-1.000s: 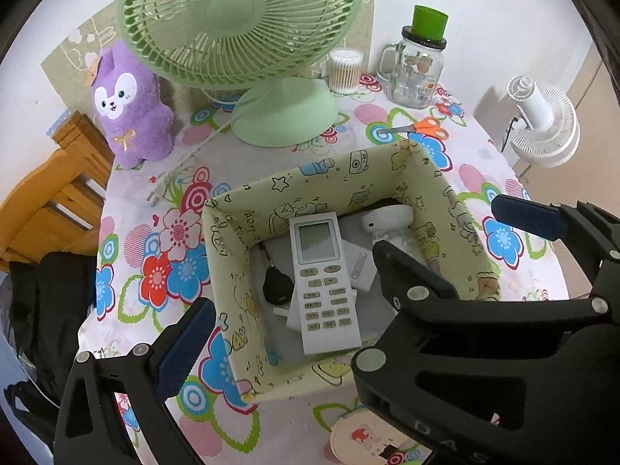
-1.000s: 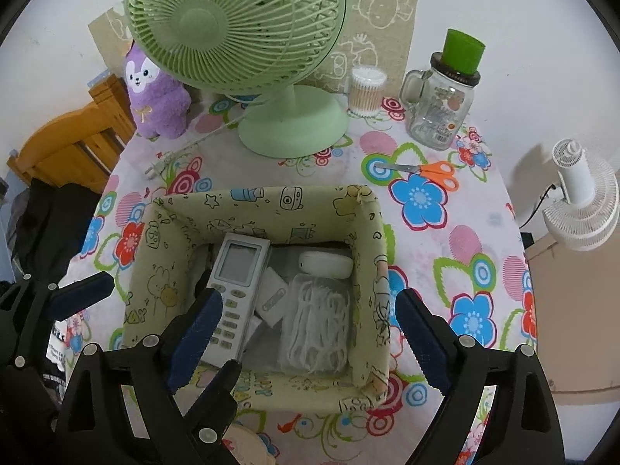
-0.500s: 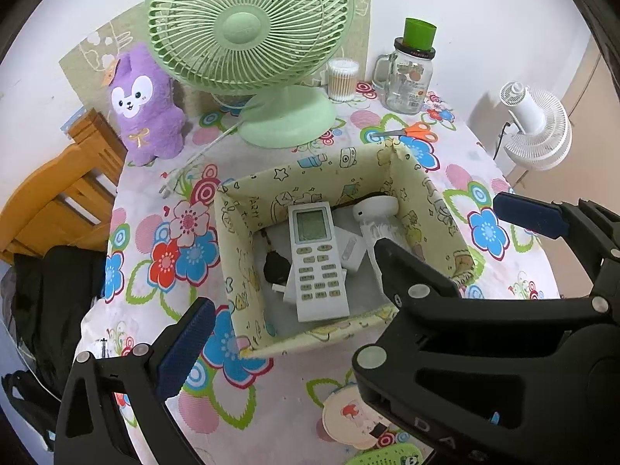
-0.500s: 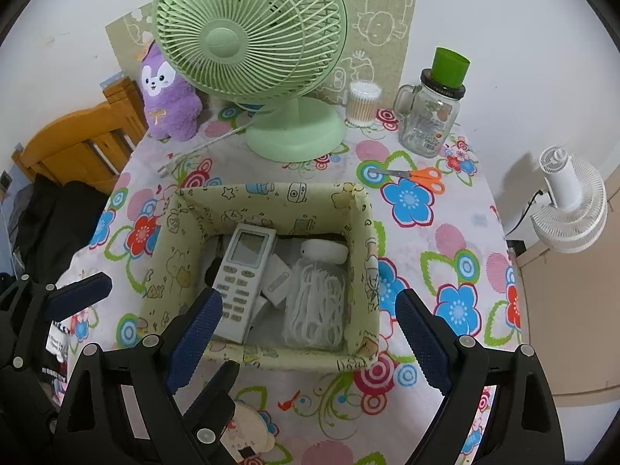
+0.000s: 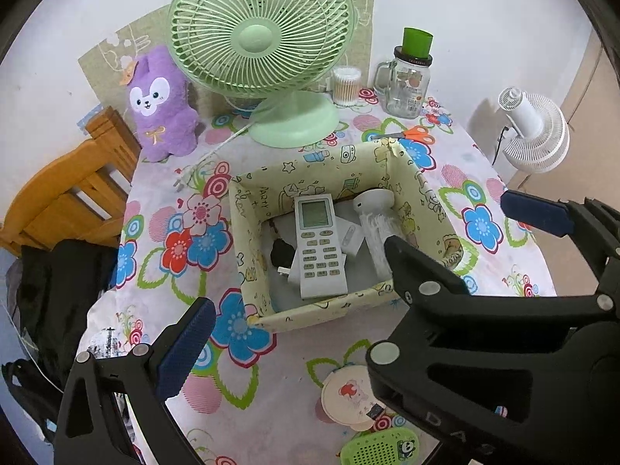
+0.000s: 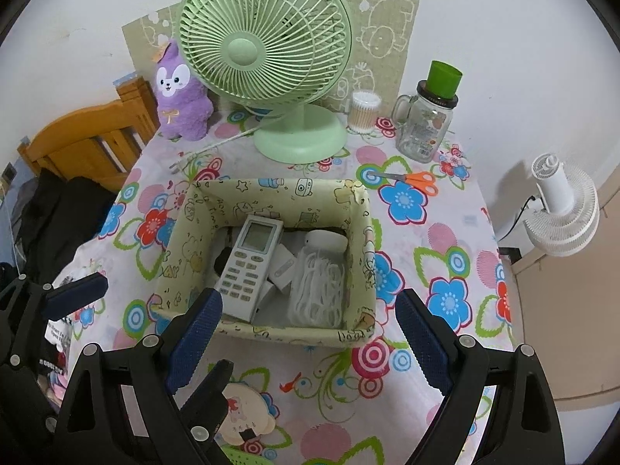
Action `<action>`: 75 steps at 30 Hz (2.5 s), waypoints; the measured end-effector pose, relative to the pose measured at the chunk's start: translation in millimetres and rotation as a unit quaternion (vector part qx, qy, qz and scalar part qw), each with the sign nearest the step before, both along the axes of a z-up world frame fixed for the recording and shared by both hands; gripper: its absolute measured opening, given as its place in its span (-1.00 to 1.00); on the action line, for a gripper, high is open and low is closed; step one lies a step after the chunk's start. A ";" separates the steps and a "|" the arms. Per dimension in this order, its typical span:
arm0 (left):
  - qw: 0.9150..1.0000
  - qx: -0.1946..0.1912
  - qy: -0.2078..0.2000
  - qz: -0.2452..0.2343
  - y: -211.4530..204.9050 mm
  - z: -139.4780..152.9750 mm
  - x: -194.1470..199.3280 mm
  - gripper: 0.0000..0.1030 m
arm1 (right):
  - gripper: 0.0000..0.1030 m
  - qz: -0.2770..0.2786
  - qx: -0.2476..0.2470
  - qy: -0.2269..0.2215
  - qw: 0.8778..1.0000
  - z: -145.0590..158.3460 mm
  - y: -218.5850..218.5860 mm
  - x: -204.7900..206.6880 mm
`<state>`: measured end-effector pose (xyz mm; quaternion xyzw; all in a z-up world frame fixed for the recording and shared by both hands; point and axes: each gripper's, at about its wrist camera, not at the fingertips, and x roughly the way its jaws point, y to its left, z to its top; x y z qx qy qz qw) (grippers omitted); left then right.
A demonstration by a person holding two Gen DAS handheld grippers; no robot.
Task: Organize rigid objects
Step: 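Withdraw both tools from the fabric box toward the bunny case and speaker, then grasp the bunny-print round case with the left tool while the right tool grasps the green speaker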
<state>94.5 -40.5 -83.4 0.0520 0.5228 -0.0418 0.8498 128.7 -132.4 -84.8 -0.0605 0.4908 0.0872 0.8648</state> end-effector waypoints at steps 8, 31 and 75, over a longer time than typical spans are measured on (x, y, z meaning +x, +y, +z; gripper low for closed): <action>1.000 -0.006 -0.004 -0.002 -0.5 2.4 -15.7 0.98 | 0.80 0.011 0.007 -0.004 1.000 5.3 -2.0 -20.3; 0.999 -0.034 0.013 0.012 2.3 -20.4 -59.5 0.98 | 0.80 0.041 0.023 0.010 0.999 -14.6 -10.2 -65.4; 0.982 -0.003 0.031 -0.184 -18.6 -127.0 -81.7 0.93 | 0.80 -0.075 0.022 0.053 0.996 -117.1 -35.0 -127.9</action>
